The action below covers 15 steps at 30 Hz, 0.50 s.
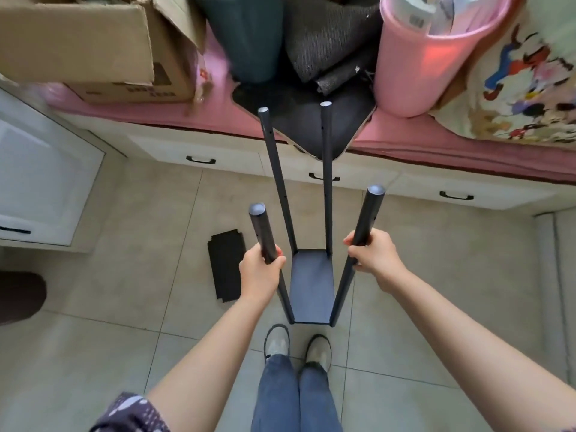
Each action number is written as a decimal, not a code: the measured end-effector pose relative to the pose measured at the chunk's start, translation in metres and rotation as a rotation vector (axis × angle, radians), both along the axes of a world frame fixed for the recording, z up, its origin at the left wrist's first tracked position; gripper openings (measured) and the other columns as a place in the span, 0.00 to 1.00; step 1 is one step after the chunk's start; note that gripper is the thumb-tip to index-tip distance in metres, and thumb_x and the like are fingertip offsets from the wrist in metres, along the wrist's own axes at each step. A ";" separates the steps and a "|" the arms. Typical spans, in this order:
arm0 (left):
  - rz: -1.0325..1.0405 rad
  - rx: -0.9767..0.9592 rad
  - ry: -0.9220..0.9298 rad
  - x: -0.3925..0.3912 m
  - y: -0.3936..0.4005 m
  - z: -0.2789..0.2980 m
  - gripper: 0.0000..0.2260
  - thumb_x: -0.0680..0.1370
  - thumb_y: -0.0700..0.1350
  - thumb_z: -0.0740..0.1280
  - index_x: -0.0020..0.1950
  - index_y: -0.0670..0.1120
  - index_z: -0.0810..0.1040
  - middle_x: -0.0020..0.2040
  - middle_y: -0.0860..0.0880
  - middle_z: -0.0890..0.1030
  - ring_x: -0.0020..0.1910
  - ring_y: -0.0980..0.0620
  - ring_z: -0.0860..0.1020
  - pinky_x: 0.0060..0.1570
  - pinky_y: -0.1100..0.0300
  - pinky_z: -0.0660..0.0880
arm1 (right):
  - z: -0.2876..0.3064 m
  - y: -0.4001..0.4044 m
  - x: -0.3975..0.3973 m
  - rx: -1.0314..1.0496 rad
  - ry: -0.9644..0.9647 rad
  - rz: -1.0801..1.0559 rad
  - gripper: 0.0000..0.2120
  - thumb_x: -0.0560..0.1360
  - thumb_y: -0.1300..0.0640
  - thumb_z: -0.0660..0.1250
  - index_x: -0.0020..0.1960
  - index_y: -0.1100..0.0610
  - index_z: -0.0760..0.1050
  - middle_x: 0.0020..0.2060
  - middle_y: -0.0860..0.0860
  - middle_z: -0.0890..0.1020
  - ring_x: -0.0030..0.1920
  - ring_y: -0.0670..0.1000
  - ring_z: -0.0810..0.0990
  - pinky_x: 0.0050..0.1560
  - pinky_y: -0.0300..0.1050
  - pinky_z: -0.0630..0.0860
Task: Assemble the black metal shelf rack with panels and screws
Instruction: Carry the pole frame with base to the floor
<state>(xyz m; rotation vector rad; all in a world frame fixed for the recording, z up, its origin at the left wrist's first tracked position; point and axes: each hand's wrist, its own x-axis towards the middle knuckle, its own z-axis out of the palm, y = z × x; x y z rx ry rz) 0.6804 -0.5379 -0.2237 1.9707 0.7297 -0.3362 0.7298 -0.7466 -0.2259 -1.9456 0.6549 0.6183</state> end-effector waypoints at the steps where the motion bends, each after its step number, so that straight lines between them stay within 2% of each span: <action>1: 0.022 0.003 0.000 -0.003 -0.001 -0.010 0.05 0.75 0.35 0.71 0.43 0.44 0.79 0.38 0.53 0.80 0.38 0.60 0.77 0.35 0.78 0.68 | -0.012 0.001 0.002 0.008 0.008 -0.018 0.12 0.71 0.69 0.64 0.43 0.54 0.79 0.38 0.52 0.81 0.40 0.53 0.80 0.44 0.54 0.84; 4: 0.046 0.015 -0.025 -0.012 -0.003 -0.035 0.05 0.75 0.34 0.71 0.44 0.43 0.79 0.37 0.53 0.80 0.38 0.60 0.77 0.36 0.79 0.68 | -0.040 0.002 0.001 0.025 0.021 -0.033 0.14 0.71 0.70 0.64 0.42 0.53 0.80 0.39 0.51 0.81 0.40 0.53 0.80 0.49 0.58 0.83; 7: 0.046 0.029 -0.028 -0.017 -0.005 -0.053 0.04 0.75 0.34 0.72 0.45 0.42 0.80 0.37 0.53 0.80 0.39 0.60 0.77 0.38 0.78 0.68 | -0.059 0.002 -0.006 0.027 0.017 -0.027 0.16 0.70 0.72 0.64 0.42 0.51 0.80 0.43 0.52 0.82 0.50 0.57 0.81 0.55 0.60 0.80; 12: 0.040 0.065 -0.007 -0.014 -0.006 -0.075 0.05 0.75 0.34 0.72 0.47 0.42 0.80 0.39 0.51 0.80 0.40 0.60 0.76 0.38 0.80 0.67 | -0.082 0.007 -0.017 0.055 -0.010 -0.107 0.19 0.71 0.75 0.65 0.42 0.51 0.79 0.49 0.55 0.83 0.51 0.57 0.80 0.57 0.60 0.79; 15: 0.050 0.072 0.027 -0.014 -0.005 -0.088 0.05 0.76 0.36 0.72 0.52 0.41 0.82 0.42 0.50 0.80 0.42 0.56 0.77 0.40 0.77 0.67 | -0.091 0.012 -0.026 0.055 -0.036 -0.123 0.19 0.71 0.75 0.63 0.43 0.51 0.78 0.49 0.54 0.83 0.52 0.58 0.80 0.56 0.59 0.78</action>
